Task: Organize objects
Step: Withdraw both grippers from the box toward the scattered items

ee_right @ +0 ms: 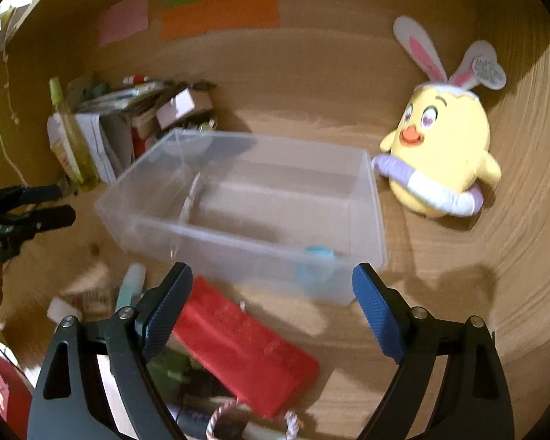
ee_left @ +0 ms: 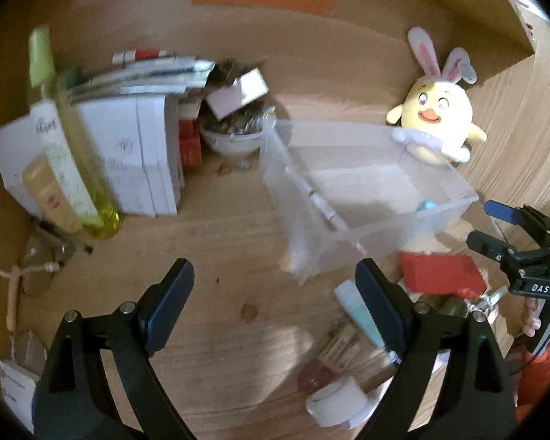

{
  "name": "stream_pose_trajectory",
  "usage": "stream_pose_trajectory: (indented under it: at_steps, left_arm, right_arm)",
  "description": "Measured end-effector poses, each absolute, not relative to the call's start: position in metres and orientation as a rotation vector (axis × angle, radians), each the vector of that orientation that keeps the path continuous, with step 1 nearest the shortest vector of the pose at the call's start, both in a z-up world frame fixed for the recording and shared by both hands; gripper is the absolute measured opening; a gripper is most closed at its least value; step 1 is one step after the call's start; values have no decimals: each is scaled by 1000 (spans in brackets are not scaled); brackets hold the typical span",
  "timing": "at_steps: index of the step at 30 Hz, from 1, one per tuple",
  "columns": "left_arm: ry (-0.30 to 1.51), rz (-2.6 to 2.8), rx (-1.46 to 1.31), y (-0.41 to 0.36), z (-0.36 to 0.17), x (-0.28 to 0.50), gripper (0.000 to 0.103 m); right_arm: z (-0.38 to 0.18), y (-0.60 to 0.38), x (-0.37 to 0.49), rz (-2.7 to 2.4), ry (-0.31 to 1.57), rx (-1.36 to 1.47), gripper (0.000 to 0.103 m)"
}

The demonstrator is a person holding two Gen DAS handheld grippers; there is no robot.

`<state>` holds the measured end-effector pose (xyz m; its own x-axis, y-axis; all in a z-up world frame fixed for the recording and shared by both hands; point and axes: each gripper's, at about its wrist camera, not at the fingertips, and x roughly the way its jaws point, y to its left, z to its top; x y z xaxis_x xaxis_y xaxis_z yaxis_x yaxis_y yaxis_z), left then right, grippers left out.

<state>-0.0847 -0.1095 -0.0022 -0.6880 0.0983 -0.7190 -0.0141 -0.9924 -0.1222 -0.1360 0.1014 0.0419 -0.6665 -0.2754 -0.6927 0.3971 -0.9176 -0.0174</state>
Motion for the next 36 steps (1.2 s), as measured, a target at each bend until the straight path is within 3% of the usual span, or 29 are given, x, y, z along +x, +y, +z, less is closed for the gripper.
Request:
stream_pose_trajectory:
  at_steps: [7,12,16,23,27,36]
  left_arm:
    - [-173,2802,-1287,-114,-28,-80,85]
    - [-163,2773,-1347,-115,-46,-80,69]
    - [-167,2744,-1402,-118,-57,-86,50]
    - [-137,2761,-1404,-117,-59,-92,35]
    - [-98,2761,-1395,-116,-61,-95,12]
    - [-129,2745,-1346,-105,-52,-89,12]
  right_arm:
    - [17,113,-129,-2512,175,1155,87]
    - [12,122,-121,-2504,146,1189,87]
    - [10,128,-115,-2497,146,1203,87]
    - [0,135,-114,-2460,101,1252,87]
    - [-5,138,-114,-2460,113,1263,87]
    - [-8,135,-127,-2433,162,1249,87]
